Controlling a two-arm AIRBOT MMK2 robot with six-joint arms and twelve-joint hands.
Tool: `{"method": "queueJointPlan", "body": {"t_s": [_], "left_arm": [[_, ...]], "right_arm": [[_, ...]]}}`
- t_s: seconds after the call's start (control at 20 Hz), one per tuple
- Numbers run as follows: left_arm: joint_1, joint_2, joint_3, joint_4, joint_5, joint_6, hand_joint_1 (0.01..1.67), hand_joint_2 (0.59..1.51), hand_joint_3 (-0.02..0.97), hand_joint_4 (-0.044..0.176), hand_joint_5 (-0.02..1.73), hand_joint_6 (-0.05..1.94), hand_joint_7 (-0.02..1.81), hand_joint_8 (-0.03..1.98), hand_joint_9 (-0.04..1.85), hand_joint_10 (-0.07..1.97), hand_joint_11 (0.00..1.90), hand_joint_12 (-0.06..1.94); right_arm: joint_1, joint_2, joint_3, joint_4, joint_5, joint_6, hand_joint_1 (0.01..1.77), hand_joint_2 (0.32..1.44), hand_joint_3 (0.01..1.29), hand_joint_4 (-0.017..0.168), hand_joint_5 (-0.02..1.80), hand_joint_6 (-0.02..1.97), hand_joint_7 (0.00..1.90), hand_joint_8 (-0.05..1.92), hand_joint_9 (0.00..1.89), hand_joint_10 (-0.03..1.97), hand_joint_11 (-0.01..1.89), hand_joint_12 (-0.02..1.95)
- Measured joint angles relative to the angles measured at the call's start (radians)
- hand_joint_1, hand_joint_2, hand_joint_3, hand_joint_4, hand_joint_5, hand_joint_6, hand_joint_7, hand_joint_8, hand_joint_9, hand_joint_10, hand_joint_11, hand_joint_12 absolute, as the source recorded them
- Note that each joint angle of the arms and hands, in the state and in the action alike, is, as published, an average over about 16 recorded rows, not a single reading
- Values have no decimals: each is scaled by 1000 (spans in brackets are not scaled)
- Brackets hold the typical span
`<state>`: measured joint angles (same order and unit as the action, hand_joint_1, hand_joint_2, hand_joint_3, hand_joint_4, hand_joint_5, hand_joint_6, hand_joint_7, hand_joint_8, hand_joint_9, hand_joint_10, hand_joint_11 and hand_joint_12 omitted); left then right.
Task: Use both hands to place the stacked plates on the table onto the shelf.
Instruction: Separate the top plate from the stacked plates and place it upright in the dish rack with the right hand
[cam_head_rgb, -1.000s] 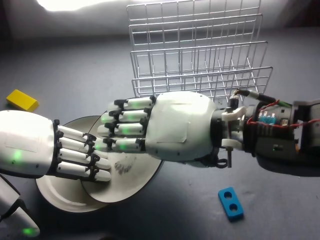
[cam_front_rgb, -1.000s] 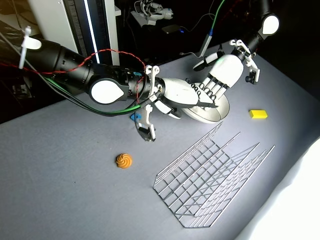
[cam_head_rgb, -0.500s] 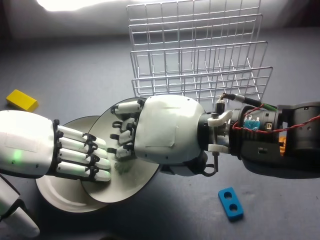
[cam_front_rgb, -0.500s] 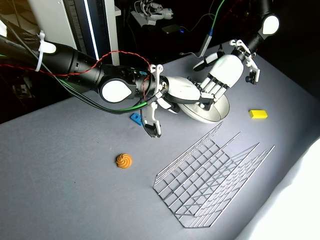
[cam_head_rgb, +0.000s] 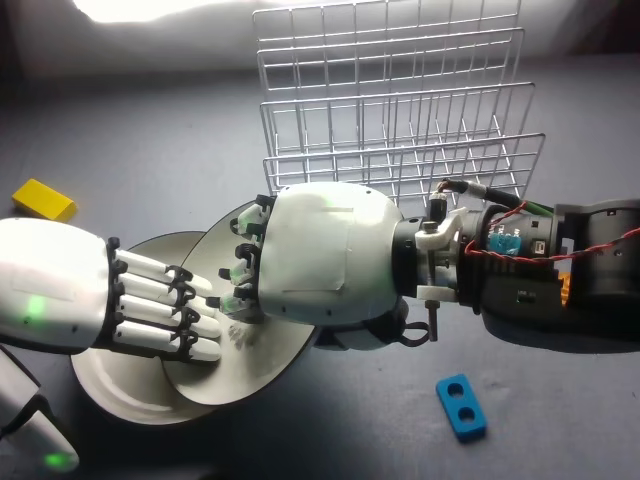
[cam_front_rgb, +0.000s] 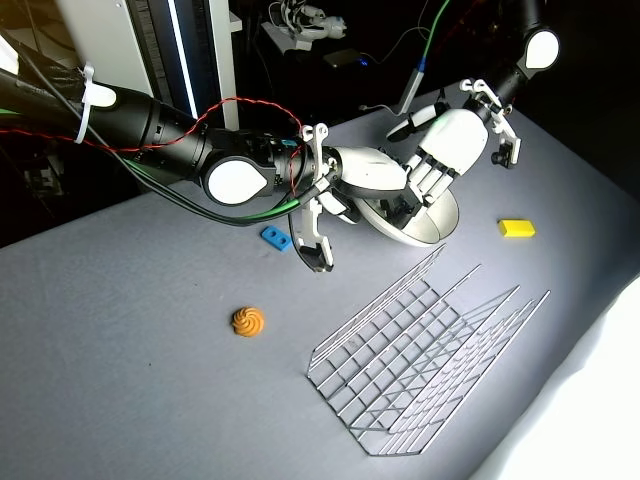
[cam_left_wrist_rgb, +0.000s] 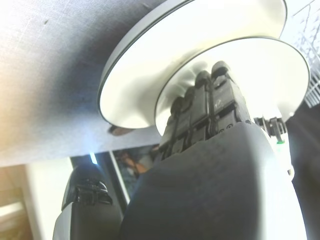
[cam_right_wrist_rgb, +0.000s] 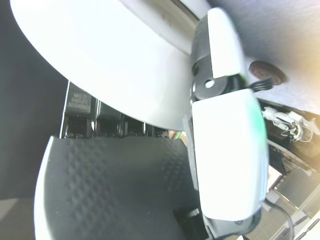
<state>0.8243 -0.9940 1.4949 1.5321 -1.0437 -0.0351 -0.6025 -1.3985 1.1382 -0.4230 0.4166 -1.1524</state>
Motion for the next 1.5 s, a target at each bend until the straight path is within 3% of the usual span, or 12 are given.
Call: {"method": "queueJointPlan", "body": {"t_s": [0.3,0.6,1.2,1.5], "left_arm": [[-38,28,0,4,-10,-36,24,1103,14,-3,55,8,38,3,34,5,16,2],[-81,79,3,11,-23,-82,24,1109,14,0,63,13,53,12,37,5,16,2],[-189,201,55,57,-68,-208,23,1105,15,2,46,8,41,12,24,6,17,1],[-252,241,88,105,-99,-268,23,1103,14,4,46,8,44,12,22,6,23,0]], "right_arm": [[16,5,-8,0,2,-4,1159,1013,15,1,752,746,860,736,968,787,727,1220],[42,30,-45,4,-9,-5,1205,1010,15,-1,787,835,897,858,948,1169,744,1232],[109,150,-197,22,-16,-51,1309,1011,14,2,864,996,987,904,950,1188,736,1248],[163,238,-274,80,-13,-73,1322,1011,14,3,874,1023,995,910,945,1166,730,1240]]}}
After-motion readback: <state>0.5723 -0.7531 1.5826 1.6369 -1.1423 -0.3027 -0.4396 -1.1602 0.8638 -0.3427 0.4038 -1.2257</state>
